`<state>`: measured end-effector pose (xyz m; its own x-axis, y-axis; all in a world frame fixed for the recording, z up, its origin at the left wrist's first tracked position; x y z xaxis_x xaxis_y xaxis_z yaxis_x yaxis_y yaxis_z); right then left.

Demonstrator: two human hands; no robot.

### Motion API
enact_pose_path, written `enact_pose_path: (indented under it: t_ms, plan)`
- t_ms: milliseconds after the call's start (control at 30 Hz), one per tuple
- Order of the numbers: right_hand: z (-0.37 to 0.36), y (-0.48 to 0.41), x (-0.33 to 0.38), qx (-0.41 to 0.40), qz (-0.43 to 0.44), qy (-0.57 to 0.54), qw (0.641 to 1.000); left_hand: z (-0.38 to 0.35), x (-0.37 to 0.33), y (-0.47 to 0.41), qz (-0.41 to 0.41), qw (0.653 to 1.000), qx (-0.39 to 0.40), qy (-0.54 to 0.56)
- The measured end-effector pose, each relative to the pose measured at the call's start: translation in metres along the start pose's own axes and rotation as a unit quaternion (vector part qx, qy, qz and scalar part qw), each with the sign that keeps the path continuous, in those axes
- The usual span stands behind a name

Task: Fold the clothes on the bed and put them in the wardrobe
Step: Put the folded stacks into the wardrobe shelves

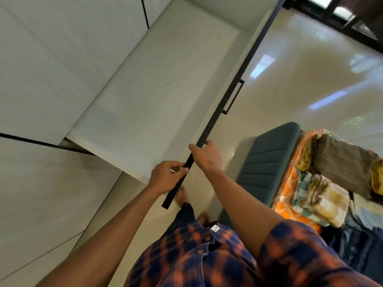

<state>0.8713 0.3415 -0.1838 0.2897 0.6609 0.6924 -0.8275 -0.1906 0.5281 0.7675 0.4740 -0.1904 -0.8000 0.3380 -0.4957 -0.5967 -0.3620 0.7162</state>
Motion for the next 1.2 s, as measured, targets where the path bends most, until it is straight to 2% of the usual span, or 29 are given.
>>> enact_pose_path:
  t_ms: [467,567,633,767,900,967,1067,1200]
  plan:
    - [0.043,0.077,-0.099,-0.055,-0.032,0.026,0.998,-0.097,-0.024,0.052,-0.025,0.995,0.091,-0.012]
    - [0.043,0.097,-0.113,-0.047,-0.037,0.04,0.997,-0.105,-0.024,0.062,-0.039,0.996,0.08,-0.03]
    - [0.042,0.104,-0.112,-0.052,-0.032,0.054,0.997,-0.103,-0.021,0.064,-0.026,0.996,0.086,-0.01]
    - [0.046,0.111,-0.108,-0.065,-0.033,0.094,0.993,-0.103,-0.014,0.066,0.021,0.987,0.155,0.043]
    - [0.049,0.116,-0.111,-0.056,-0.068,0.1,0.991,-0.101,-0.015,0.062,0.023,0.984,0.174,0.013]
    - [0.048,0.118,-0.111,-0.048,-0.078,0.101,0.991,-0.097,-0.019,0.057,-0.001,0.987,0.154,-0.038]
    - [0.053,0.119,-0.114,-0.041,-0.092,0.063,0.993,-0.091,-0.041,0.051,-0.088,0.986,0.108,-0.092]
    - [0.084,0.13,-0.146,-0.056,-0.107,0.032,0.992,-0.095,-0.082,0.05,-0.159,0.979,0.095,-0.086]
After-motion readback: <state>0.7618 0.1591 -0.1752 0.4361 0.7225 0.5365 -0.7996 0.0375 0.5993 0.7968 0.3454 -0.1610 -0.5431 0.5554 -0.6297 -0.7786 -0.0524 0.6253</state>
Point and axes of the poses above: each hand's wrist, its own y-axis away from the middle knuckle, its own z-axis out of the back of the hand, x = y × z, the point moved 6 cm from there along -y, towards the middle knuckle, and after that the axes turned 14 degrees about z, right-handed, at the moved point
